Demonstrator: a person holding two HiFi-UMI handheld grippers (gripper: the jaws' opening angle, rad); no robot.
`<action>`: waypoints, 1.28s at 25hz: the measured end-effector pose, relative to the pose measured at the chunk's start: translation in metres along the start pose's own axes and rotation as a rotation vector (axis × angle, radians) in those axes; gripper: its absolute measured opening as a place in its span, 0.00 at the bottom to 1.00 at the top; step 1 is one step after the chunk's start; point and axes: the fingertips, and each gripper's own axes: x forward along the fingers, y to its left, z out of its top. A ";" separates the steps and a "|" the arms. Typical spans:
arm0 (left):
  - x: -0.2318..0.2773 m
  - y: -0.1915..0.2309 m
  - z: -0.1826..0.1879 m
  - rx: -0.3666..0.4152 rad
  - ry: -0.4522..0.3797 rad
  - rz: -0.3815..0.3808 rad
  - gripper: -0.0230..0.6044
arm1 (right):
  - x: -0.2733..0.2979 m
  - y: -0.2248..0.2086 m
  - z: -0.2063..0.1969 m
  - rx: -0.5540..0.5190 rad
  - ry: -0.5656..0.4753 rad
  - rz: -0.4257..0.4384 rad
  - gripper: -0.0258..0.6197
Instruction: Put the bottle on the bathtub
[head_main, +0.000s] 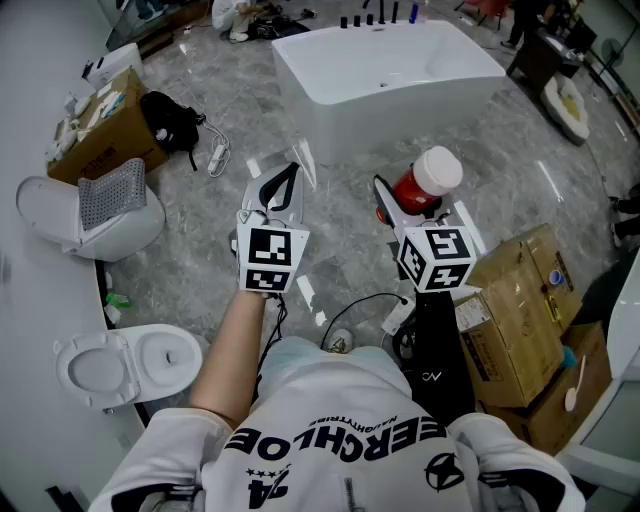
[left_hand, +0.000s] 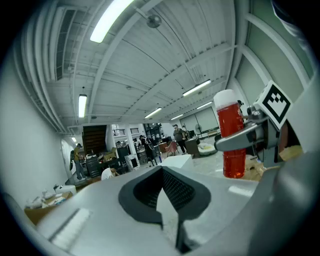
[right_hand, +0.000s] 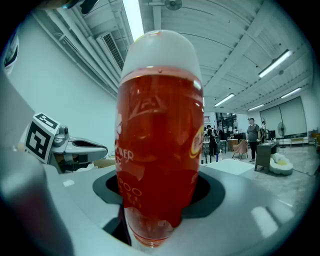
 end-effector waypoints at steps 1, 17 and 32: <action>-0.001 0.000 0.002 -0.020 -0.011 -0.001 0.04 | -0.001 0.001 -0.001 0.004 0.000 0.002 0.52; -0.010 0.016 0.003 -0.085 -0.041 0.010 0.04 | -0.005 0.016 0.002 -0.014 -0.033 0.066 0.53; 0.068 0.132 -0.023 -0.075 -0.081 0.042 0.04 | 0.135 0.029 0.011 -0.072 -0.034 0.079 0.52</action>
